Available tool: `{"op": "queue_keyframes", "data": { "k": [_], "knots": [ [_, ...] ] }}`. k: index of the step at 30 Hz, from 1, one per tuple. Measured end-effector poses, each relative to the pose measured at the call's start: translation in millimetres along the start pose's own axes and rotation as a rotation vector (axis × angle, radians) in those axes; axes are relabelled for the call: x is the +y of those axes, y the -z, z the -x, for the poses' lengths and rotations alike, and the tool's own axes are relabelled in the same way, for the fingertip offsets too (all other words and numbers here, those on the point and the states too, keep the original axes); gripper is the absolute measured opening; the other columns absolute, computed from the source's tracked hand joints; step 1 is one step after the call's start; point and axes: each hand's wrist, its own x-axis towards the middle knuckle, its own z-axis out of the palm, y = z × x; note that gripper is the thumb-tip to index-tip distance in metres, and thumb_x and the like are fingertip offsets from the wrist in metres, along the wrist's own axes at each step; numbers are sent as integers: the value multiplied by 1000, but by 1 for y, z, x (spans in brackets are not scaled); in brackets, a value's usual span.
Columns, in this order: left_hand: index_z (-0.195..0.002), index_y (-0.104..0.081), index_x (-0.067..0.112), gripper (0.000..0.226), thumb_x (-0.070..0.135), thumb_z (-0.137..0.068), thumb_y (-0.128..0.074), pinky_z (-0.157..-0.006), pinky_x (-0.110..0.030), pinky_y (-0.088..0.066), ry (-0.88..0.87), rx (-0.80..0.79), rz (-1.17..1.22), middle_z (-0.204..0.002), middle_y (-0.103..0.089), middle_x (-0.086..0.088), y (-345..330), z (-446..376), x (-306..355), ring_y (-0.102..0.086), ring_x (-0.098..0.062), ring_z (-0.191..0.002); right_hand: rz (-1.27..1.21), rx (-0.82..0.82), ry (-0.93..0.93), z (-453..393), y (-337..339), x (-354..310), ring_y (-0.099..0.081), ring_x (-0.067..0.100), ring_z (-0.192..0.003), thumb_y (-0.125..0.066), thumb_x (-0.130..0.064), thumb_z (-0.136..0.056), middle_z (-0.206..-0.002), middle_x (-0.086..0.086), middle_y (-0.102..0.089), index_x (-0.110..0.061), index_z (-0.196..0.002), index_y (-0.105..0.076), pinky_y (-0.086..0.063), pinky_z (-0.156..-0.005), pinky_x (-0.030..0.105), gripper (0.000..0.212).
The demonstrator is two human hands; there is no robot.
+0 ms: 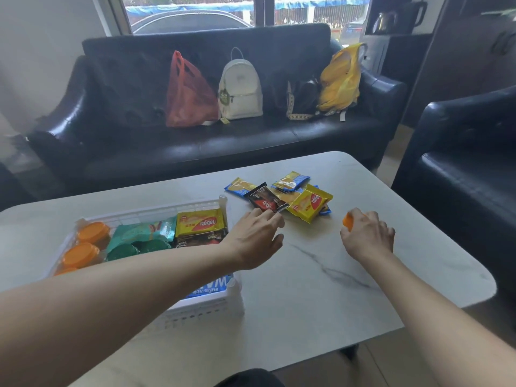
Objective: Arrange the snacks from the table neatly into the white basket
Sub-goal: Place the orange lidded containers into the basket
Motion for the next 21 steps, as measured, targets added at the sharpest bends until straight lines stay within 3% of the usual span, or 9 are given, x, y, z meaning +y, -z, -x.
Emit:
{"op": "queue_keyframes", "data": {
  "k": [8, 15, 21],
  "knots": [
    [-128, -53, 20, 34, 37, -100, -43, -98, -36, -40, 3, 25, 10, -130, -57, -2, 6, 5, -9, -48, -24, -117, -128, 12, -33, -1, 7, 1, -57, 36, -106, -63, -27, -92, -115, 14, -56, -24, -121, -53, -39, -94, 44, 31],
    [-124, -53, 18, 32, 37, -100, -43, -95, -38, -40, 13, 46, 18, -125, -59, -4, 12, 11, -14, -48, -26, -110, -312, 56, 39, 18, 17, -21, -58, 36, -104, -73, -28, -84, -117, 12, -57, -23, -126, -50, -45, -94, 47, 48],
    [-122, -54, 19, 31, 37, -100, -42, -91, -36, -42, 105, 42, 130, -120, -60, -4, 19, 14, -19, -48, -23, -107, -339, 70, 164, 33, 33, -63, -55, 33, -113, -72, -35, -83, -123, 9, -55, -19, -137, -50, -43, -95, 44, 60]
  ]
}}
